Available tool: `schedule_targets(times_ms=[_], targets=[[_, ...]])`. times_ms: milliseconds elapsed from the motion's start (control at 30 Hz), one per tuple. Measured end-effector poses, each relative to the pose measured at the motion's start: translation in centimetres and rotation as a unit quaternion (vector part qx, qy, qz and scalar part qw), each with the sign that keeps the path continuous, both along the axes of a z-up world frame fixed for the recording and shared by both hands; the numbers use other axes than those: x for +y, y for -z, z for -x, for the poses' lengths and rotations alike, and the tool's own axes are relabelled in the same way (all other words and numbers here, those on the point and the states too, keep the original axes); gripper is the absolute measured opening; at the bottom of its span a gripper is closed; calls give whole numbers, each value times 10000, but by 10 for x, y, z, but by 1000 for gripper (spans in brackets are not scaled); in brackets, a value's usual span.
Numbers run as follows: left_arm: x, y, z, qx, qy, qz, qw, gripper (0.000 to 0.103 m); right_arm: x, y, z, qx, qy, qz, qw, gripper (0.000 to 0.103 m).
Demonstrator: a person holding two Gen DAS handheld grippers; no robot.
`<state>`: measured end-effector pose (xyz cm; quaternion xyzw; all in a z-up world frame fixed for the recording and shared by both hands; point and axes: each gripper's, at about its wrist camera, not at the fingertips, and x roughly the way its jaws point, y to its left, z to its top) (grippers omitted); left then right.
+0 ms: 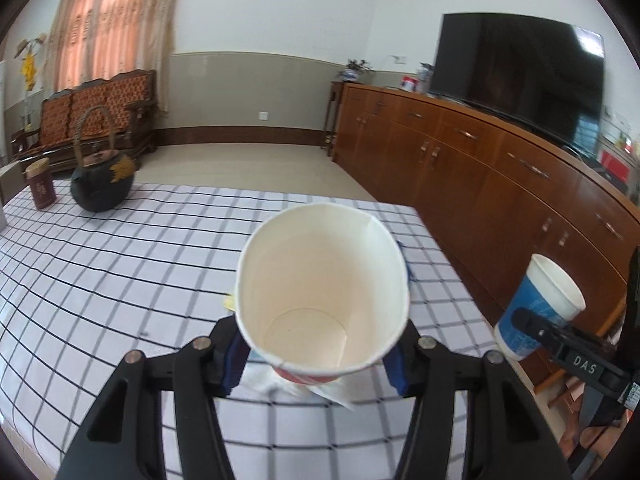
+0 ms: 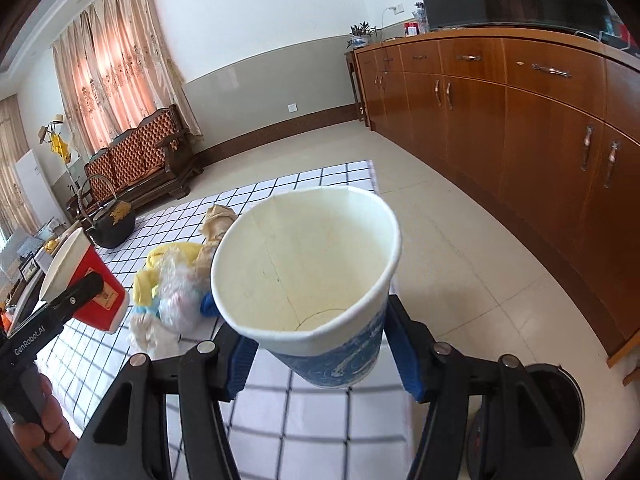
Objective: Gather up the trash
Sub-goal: 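Carry both paper cups with both grippers over the black bin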
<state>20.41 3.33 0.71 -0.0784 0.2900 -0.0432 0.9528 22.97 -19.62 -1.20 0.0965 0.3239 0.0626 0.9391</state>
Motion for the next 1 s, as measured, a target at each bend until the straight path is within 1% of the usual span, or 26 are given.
schedule_targets(times_ms=[200,333,433,600,733,1000], targets=[[-43,-3,18,12,419,-44,9991,57,-36,-3,36,-39,224,-80,9997,62],[-75,-3,28,44,723,-88,9973,57,-67,-2,59,-48,420,-186,9989,62],[-96,-2,34,106,931,-92,9956,57,-87,-2,74,-82,589,-178,9981,62],[-139,1,42,181,1355,-162,9905,57,-124,1,95,-28,950,-274,9951,62],[-169,5,48,270,1647,-121,9859,57,-151,7,110,45,1200,-269,9924,62],[-226,23,55,532,2120,-95,9758,57,-193,30,133,390,1654,-225,9852,62]])
